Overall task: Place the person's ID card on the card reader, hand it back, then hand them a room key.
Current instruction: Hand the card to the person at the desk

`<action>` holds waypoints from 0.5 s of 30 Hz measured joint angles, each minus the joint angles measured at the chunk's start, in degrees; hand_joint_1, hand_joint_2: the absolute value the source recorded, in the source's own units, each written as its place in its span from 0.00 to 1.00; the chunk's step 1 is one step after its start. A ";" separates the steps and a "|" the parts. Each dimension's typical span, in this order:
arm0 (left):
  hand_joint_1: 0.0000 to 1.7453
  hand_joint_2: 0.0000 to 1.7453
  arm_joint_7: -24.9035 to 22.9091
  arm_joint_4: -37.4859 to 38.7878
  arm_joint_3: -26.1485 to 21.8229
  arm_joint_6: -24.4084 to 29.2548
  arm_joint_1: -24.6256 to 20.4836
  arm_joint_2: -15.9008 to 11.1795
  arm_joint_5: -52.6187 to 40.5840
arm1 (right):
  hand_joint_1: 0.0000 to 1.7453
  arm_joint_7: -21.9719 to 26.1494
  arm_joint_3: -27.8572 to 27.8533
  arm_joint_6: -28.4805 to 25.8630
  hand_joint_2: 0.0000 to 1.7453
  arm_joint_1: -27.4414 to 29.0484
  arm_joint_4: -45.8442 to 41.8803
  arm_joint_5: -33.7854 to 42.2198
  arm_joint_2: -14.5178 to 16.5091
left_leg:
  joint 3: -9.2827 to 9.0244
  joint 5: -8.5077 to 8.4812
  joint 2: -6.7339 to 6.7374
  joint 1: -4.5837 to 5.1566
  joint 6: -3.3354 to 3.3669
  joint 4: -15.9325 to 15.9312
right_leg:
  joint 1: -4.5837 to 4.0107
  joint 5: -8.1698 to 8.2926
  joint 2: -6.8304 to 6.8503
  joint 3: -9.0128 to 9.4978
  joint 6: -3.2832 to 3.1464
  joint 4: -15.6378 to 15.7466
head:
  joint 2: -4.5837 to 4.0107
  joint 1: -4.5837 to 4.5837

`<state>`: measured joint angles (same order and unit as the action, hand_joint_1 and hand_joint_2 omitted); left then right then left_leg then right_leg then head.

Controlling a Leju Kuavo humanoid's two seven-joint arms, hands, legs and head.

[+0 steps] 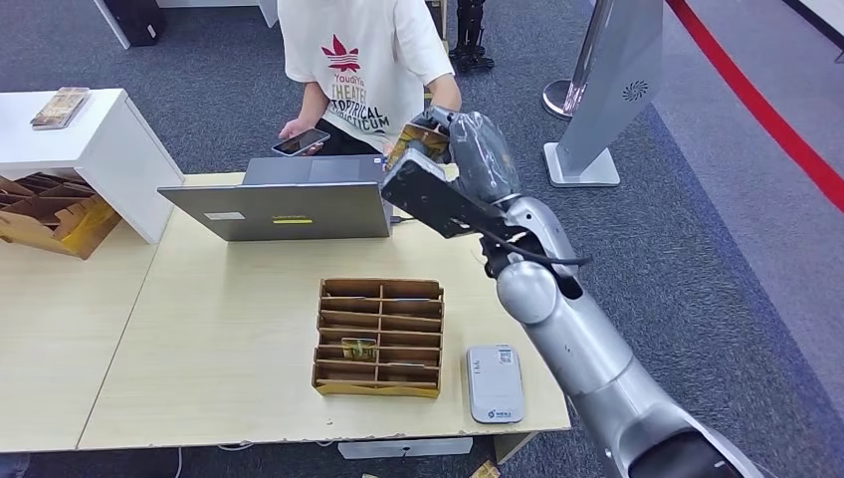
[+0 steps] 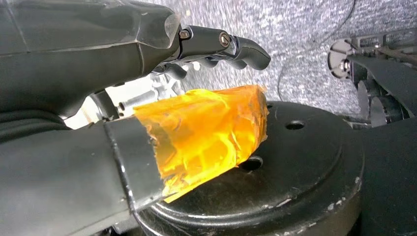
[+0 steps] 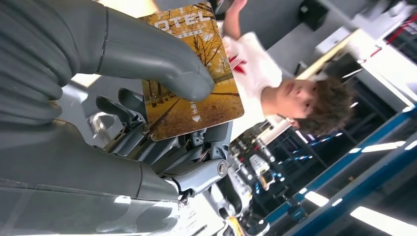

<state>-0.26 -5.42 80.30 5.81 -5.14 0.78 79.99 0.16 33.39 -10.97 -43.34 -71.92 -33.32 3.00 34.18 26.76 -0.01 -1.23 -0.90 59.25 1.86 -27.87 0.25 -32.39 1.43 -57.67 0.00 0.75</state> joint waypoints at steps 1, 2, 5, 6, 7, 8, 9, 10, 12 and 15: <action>0.00 0.00 -0.15 0.00 0.52 -0.01 -0.13 -0.08 -0.45 | 1.00 -0.64 -0.07 -0.31 1.00 -1.78 2.32 -1.01 0.51 | 0.00 0.00 -0.01 0.00 0.00 0.00 | 0.00 0.00 0.02 0.01 0.00 0.00 | 0.00 0.01; 0.00 0.00 -0.25 -0.01 1.03 -0.03 -0.23 -0.16 -0.86 | 1.00 -1.33 -0.19 -0.72 1.00 -3.44 4.67 -2.14 1.00 | 0.01 0.00 -0.02 0.00 0.00 0.00 | 0.00 0.00 0.02 0.00 0.00 0.00 | 0.00 0.01; 0.00 0.00 -0.40 -0.02 2.40 -0.10 -0.44 -0.33 -1.76 | 1.00 -3.20 -0.56 -1.89 1.00 -8.01 10.96 -5.46 2.08 | 0.01 0.00 -0.01 0.00 0.00 0.00 | 0.00 0.00 0.01 0.00 0.00 0.00 | 0.00 0.01; 0.00 0.00 -0.49 -0.02 2.79 -0.12 -0.53 -0.37 -1.98 | 1.00 -3.69 -0.61 -2.21 1.00 -9.37 12.91 -6.66 2.35 | 0.01 0.00 -0.01 0.00 0.00 0.01 | 0.00 0.00 0.01 0.00 0.00 0.00 | 0.00 0.01; 0.00 0.00 -0.58 -0.02 3.17 -0.14 -0.62 -0.39 -2.17 | 1.00 -4.15 -0.63 -2.51 1.00 -10.65 14.89 -8.05 2.66 | 0.01 0.00 -0.01 0.00 0.00 0.01 | 0.00 0.00 0.01 0.00 0.00 0.00 | 0.00 0.01; 0.00 0.00 -0.68 -0.02 3.52 -0.15 -0.72 -0.42 -2.35 | 1.00 -4.61 -0.63 -2.81 1.00 -11.75 16.70 -9.51 2.92 | 0.01 0.00 -0.02 0.00 0.00 0.01 | 0.00 0.00 0.01 0.00 0.00 0.00 | 0.00 0.01; 0.00 0.00 -0.75 -0.02 3.83 -0.16 -0.82 -0.44 -2.51 | 1.00 -5.12 -0.61 -3.08 1.00 -12.71 18.39 -11.08 3.12 | 0.02 0.00 -0.02 0.00 0.00 0.01 | 0.00 0.00 0.02 0.00 0.00 0.00 | 0.00 0.00; 0.00 0.00 -0.81 -0.02 4.12 -0.16 -0.91 -0.46 -2.68 | 1.00 -5.69 -0.55 -3.25 1.00 -13.62 20.02 -12.85 3.33 | 0.02 0.00 -0.02 0.00 0.00 0.01 | 0.00 0.00 0.02 0.00 0.00 0.00 | 0.00 0.01; 0.00 0.00 -0.91 -0.02 4.59 -0.17 -1.08 -0.49 -2.99 | 1.00 -6.77 -0.19 -3.43 1.00 -15.13 22.90 -16.47 3.59 | 0.02 0.00 -0.03 0.00 0.00 0.01 | 0.00 0.00 0.01 0.00 0.00 0.00 | 0.00 0.00; 0.00 0.00 -1.04 -0.02 5.16 -0.17 -1.28 -0.52 -3.23 | 1.00 -7.70 0.72 -3.50 1.00 -16.67 26.36 -20.06 3.86 | 0.02 0.00 -0.03 0.00 0.00 0.01 | 0.00 0.00 0.01 0.00 0.00 0.00 | -0.01 0.01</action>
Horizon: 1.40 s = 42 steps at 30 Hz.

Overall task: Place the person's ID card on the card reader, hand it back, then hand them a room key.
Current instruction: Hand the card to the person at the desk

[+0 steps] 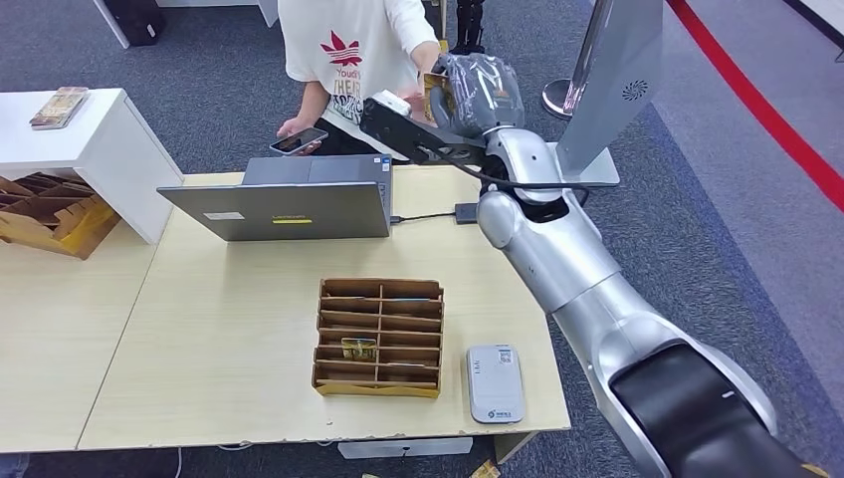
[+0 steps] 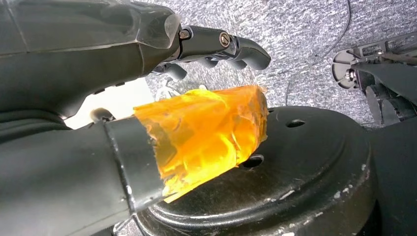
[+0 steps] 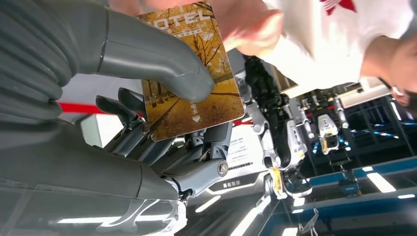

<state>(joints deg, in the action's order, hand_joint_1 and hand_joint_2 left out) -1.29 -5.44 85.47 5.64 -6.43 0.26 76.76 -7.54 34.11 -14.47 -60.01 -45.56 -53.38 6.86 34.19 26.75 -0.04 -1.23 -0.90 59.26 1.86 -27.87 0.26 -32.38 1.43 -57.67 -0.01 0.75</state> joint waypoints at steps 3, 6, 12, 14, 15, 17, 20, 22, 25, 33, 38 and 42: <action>0.00 0.00 -0.24 0.00 0.49 0.00 -0.13 -0.01 -0.13 | 1.00 -0.79 1.21 0.09 1.00 -1.24 2.94 -3.85 0.30 | 0.00 0.00 0.00 0.00 0.00 0.00 | 0.00 0.00 0.00 0.00 0.00 0.00 | 0.01 0.00; 0.00 0.00 -0.28 -0.01 0.72 -0.02 -0.30 -0.01 -0.19 | 0.94 -1.31 2.53 0.23 1.00 -2.09 5.34 -6.94 0.57 | 0.00 0.00 0.00 0.00 0.00 0.00 | 0.00 0.00 0.00 0.00 0.00 0.00 | 0.01 0.00; 0.00 0.00 -0.36 -0.02 1.16 -0.17 -0.54 -0.02 -0.11 | 0.00 -1.99 5.03 1.57 1.00 -2.65 9.28 -13.17 1.07 | 0.00 0.00 0.00 0.00 0.00 0.00 | 0.00 0.00 0.00 0.00 0.00 0.00 | 0.01 0.00; 0.00 0.00 -0.40 -0.02 1.24 -0.17 -0.55 -0.02 -0.01 | 0.00 -1.99 5.46 1.84 1.00 -2.66 10.23 -13.46 1.23 | 0.00 0.00 -0.01 0.00 0.00 0.00 | 0.00 0.00 0.00 0.00 0.00 0.00 | 0.01 0.00; 0.00 0.00 -0.41 -0.02 1.31 -0.17 -0.54 -0.02 0.03 | 0.00 -1.99 5.63 1.86 1.00 -2.66 10.61 -13.55 1.29 | 0.01 0.00 -0.01 0.00 0.00 0.00 | 0.00 0.00 0.01 0.00 0.00 0.00 | 0.01 0.00; 0.00 0.00 -0.43 -0.02 1.48 -0.17 -0.54 -0.02 0.04 | 0.00 -1.99 5.85 1.86 1.00 -2.66 11.14 -13.67 1.38 | 0.00 0.00 -0.01 0.00 0.00 0.00 | 0.00 0.00 0.00 0.00 0.00 0.00 | 0.01 0.01; 0.00 0.00 -0.43 -0.02 1.65 -0.17 -0.53 -0.02 0.24 | 0.00 -1.43 5.95 1.68 1.00 -2.65 11.60 -12.62 1.50 | 0.00 0.00 -0.01 0.00 0.00 0.00 | 0.00 0.00 0.00 0.00 0.00 0.00 | 0.01 0.01; 0.00 0.00 -0.43 -0.02 1.69 -0.17 -0.49 -0.02 0.68 | 0.00 0.38 5.56 0.93 1.00 -2.39 11.54 -10.22 1.73 | 0.00 0.00 -0.01 0.00 0.00 0.00 | 0.00 0.00 0.00 0.00 0.00 0.00 | 0.01 0.00; 0.00 0.00 -0.29 -0.02 1.69 -0.12 -0.37 -0.01 2.02 | 0.00 5.72 3.72 -0.73 1.00 -0.04 8.68 -3.61 2.52 | 0.00 0.00 0.01 -0.01 0.00 0.00 | -0.01 0.00 -0.02 0.00 0.00 0.00 | 0.01 -0.01; 0.00 0.00 1.04 -0.02 -0.51 1.22 0.81 0.66 8.12 | 0.00 18.02 1.11 -2.79 1.00 22.79 -22.51 29.34 4.58 | 0.01 0.17 -0.09 -0.04 -0.02 -0.01 | -0.02 -0.21 0.10 -0.01 0.04 0.04 | 0.01 0.01; 0.00 0.00 1.15 -0.02 -2.82 1.64 1.59 1.18 10.16 | 0.00 20.62 2.40 -3.02 1.00 36.61 -38.85 35.31 1.56 | 0.03 0.27 -0.07 -0.02 0.00 -0.01 | -0.01 -0.23 0.08 0.01 0.05 0.11 | 0.01 -0.01; 0.00 0.00 1.31 -0.02 -4.02 1.52 1.99 1.29 10.29 | 0.37 20.94 3.24 -2.47 1.00 42.97 -43.94 32.77 -1.45 | 0.02 0.28 -0.05 -0.01 0.03 -0.01 | 0.00 -0.23 0.08 0.02 0.05 0.13 | 0.01 -0.01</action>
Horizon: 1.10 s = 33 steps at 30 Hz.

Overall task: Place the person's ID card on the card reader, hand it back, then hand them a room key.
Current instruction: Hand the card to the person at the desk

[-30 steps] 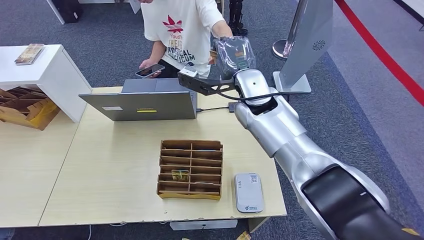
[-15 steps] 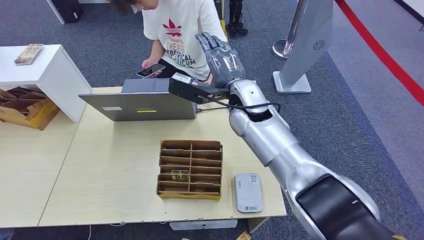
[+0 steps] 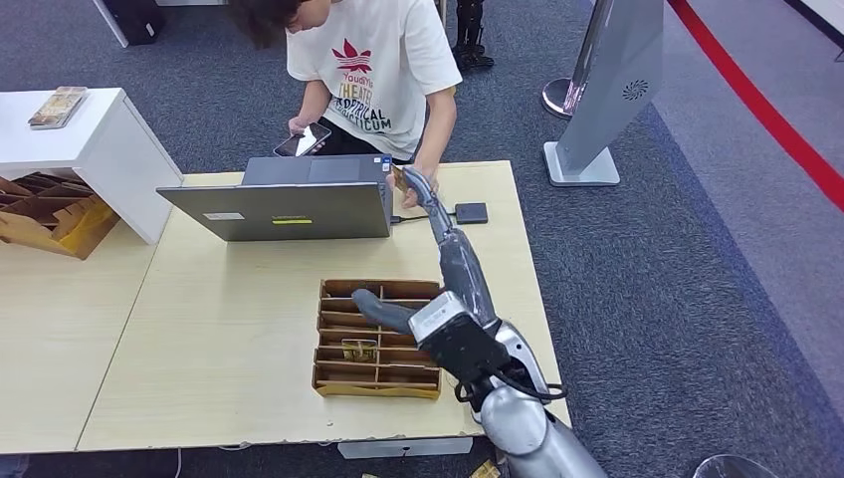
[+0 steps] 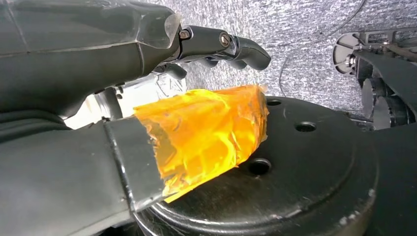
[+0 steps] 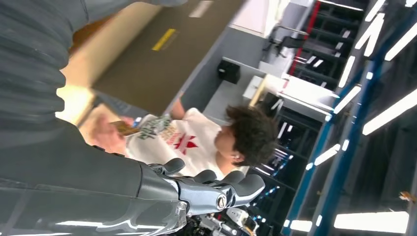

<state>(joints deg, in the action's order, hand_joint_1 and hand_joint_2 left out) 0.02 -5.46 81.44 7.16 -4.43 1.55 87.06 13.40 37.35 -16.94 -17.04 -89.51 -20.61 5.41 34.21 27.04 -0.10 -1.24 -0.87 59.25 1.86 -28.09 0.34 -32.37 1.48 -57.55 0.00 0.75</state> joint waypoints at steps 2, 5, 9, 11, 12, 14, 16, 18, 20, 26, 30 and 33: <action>0.00 0.00 0.03 -0.01 -0.23 -0.14 0.15 0.01 0.01 | 0.73 -0.36 0.19 -0.02 1.00 1.89 -0.57 -2.45 -1.26 | -0.01 0.00 0.00 0.00 0.00 0.00 | 0.00 0.00 0.00 0.01 0.00 0.00 | 0.00 0.00; 0.00 0.00 0.03 -0.01 -0.49 -0.28 0.23 0.01 0.02 | 0.97 -0.76 0.31 -0.33 1.00 3.57 -0.40 -5.54 -2.54 | -0.02 -0.01 0.00 -0.01 0.00 0.00 | -0.01 0.01 -0.01 0.01 0.00 -0.01 | 0.00 0.01; 0.00 0.00 -0.01 -0.01 -0.90 -0.33 0.23 0.03 0.04 | 1.00 -1.59 0.31 -1.43 1.00 4.17 0.67 -9.53 -3.37 | -0.02 -0.02 0.01 -0.01 -0.01 0.00 | -0.01 0.01 -0.02 0.01 -0.01 -0.02 | 0.00 0.01; 0.00 0.00 -0.04 0.00 -0.97 -0.41 0.23 0.02 0.04 | 1.00 -2.48 0.44 -1.62 1.00 4.07 1.30 -12.32 -3.67 | -0.01 -0.01 0.00 -0.01 -0.01 0.00 | -0.01 0.01 -0.02 0.01 -0.01 -0.02 | 0.00 0.01; 0.00 0.00 -0.05 0.00 -0.98 -0.46 0.23 0.01 0.04 | 1.00 -3.03 0.60 -1.65 1.00 3.93 1.67 -13.81 -3.85 | -0.01 -0.01 0.00 -0.01 -0.01 0.00 | -0.01 0.01 -0.02 0.02 -0.01 -0.02 | 0.00 0.01; 0.00 0.00 -0.07 -0.01 -0.99 -0.54 0.23 0.01 0.04 | 0.99 -4.16 1.04 -1.64 1.00 3.39 2.69 -16.71 -4.20 | -0.01 -0.01 0.00 -0.01 0.00 0.00 | -0.01 0.01 -0.02 0.02 -0.01 -0.02 | 0.00 0.01; 0.00 0.00 -0.15 -0.01 -0.99 -0.62 0.22 -0.01 0.04 | 0.88 -5.28 1.60 -1.67 1.00 2.58 3.99 -19.61 -4.54 | -0.01 -0.01 0.01 -0.01 0.00 0.00 | -0.01 0.01 -0.02 0.02 0.00 -0.02 | 0.00 0.00; 0.00 0.00 -0.26 0.00 -0.99 -0.67 0.22 -0.05 0.04 | 0.67 -6.36 2.26 -1.71 1.00 1.71 5.41 -22.28 -4.85 | -0.01 -0.01 0.01 -0.01 0.00 0.00 | -0.01 0.01 -0.02 0.02 0.00 -0.02 | 0.00 0.01; 0.00 0.00 -0.32 0.00 -0.99 -0.74 0.22 -0.11 0.04 | 0.47 -7.34 2.92 -1.69 1.00 0.92 6.82 -24.26 -5.10 | -0.01 -0.02 0.00 -0.01 0.00 0.00 | -0.01 0.01 -0.02 0.02 0.00 -0.02 | 0.00 0.01; 0.00 0.00 -0.40 -0.01 -0.99 -1.10 0.20 -0.23 0.02 | 0.34 -9.05 4.69 -1.26 1.00 -1.60 10.70 -27.58 -5.70 | -0.02 -0.03 0.00 -0.01 -0.01 0.00 | -0.01 0.02 -0.02 0.03 -0.01 -0.02 | 0.00 0.01; 0.00 0.00 -0.41 -0.01 -0.99 -1.15 0.19 -0.26 0.02 | 0.34 -9.40 5.53 -0.89 1.00 -2.50 12.41 -28.47 -5.82 | -0.02 -0.03 0.00 -0.01 -0.02 0.00 | -0.01 0.02 -0.02 0.03 -0.01 -0.02 | 0.00 0.00; 0.00 0.00 -0.41 -0.01 -0.99 -1.15 0.20 -0.28 0.02 | 0.34 -9.40 5.74 -0.87 1.00 -2.84 13.11 -28.54 -5.86 | -0.01 -0.03 0.00 -0.01 -0.02 0.00 | -0.01 0.02 -0.02 0.03 -0.01 -0.02 | 0.00 0.00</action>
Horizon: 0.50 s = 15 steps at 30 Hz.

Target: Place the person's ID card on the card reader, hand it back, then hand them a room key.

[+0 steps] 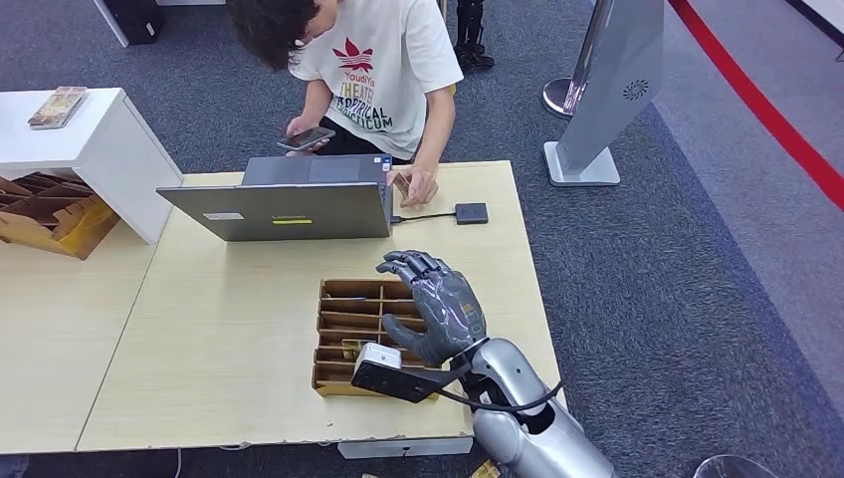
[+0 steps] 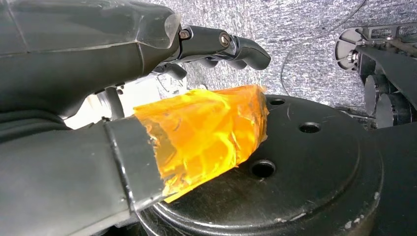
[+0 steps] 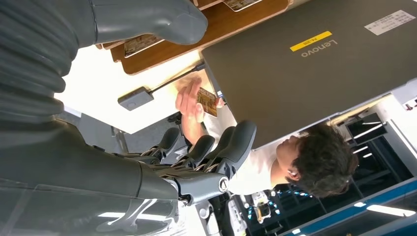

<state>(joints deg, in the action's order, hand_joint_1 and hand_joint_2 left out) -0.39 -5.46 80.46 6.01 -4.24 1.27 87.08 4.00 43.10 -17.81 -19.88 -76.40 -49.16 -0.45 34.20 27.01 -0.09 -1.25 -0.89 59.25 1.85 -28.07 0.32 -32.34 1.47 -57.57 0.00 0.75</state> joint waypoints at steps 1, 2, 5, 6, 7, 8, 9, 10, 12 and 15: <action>0.00 0.00 0.00 0.01 0.00 0.00 0.00 0.00 0.00 | 0.34 0.00 0.03 0.00 1.00 -0.08 0.17 0.00 -0.01 | 0.00 0.00 0.00 0.00 0.00 0.00 | 0.00 0.00 0.00 0.00 0.00 0.00 | 0.00 0.00; 0.00 0.00 0.00 0.01 0.00 0.00 0.00 0.00 0.00 | 0.34 0.00 0.06 0.00 1.00 -0.14 0.33 0.00 -0.02 | 0.00 0.00 0.00 0.00 0.00 0.00 | 0.00 0.00 0.00 0.00 0.00 0.00 | 0.00 0.00; 0.00 0.00 0.00 0.01 0.00 0.00 0.00 0.00 0.00 | 0.34 -0.08 0.17 0.02 1.00 -0.33 0.75 -0.07 -0.06 | 0.00 0.00 0.00 0.00 0.00 0.00 | 0.00 0.00 0.00 0.00 0.00 0.00 | 0.00 0.01; 0.00 0.00 0.00 0.02 0.00 0.00 0.00 -0.01 0.00 | 0.34 -0.18 0.27 0.07 1.00 -0.47 0.93 -0.19 -0.07 | 0.00 0.00 0.00 0.00 0.00 0.00 | 0.00 0.00 0.00 0.00 0.00 0.00 | 0.00 0.01; 0.00 0.00 0.00 0.01 0.00 -0.01 0.00 -0.01 0.00 | 0.34 -0.28 0.40 0.11 1.00 -0.66 1.15 -0.38 -0.08 | -0.01 0.00 0.00 0.00 0.00 0.00 | 0.00 0.00 0.00 0.00 0.00 0.00 | 0.00 0.01; 0.00 0.00 0.00 0.01 0.00 -0.01 0.00 -0.02 0.00 | 0.34 -0.40 0.56 0.16 1.00 -0.87 1.40 -0.58 -0.08 | -0.01 -0.01 0.00 0.00 0.00 0.00 | 0.00 0.00 0.00 0.00 0.00 0.00 | 0.00 0.01; 0.00 0.00 0.00 0.01 0.00 -0.02 0.00 -0.03 0.00 | 0.33 -0.49 0.71 0.20 1.00 -1.10 1.69 -0.80 -0.08 | -0.01 -0.01 0.00 0.00 0.00 0.00 | 0.00 0.01 0.00 0.00 0.00 0.00 | 0.00 0.01; 0.00 0.00 0.00 0.00 0.00 -0.02 0.00 -0.03 -0.01 | 0.33 -0.63 0.84 0.20 1.00 -1.31 1.99 -0.97 -0.08 | -0.01 -0.01 0.00 0.00 0.00 0.00 | 0.00 0.01 0.00 0.00 0.00 0.00 | 0.00 0.01; 0.00 0.00 0.00 0.00 0.00 -0.04 0.00 -0.05 -0.01 | 0.34 -0.97 0.98 0.20 1.00 -1.68 2.58 -1.21 -0.08 | -0.01 -0.01 0.00 0.00 0.00 0.00 | 0.00 0.01 0.00 0.00 0.00 0.00 | 0.00 0.00; 0.00 0.00 0.00 0.00 0.00 -0.10 0.00 -0.11 0.00 | 0.37 -1.53 1.02 0.20 1.00 -2.01 3.50 -1.63 -0.08 | -0.01 -0.01 0.00 0.00 0.00 0.00 | 0.00 0.01 0.00 0.00 0.00 0.00 | 0.00 0.01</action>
<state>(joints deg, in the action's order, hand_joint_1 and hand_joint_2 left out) -0.39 -5.46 80.46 5.91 -4.24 1.16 87.08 2.47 44.11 -17.62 -21.90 -72.90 -50.79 -0.53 34.19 27.00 -0.09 -1.25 -0.89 59.25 1.85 -28.07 0.32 -32.34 1.47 -57.57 0.00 0.75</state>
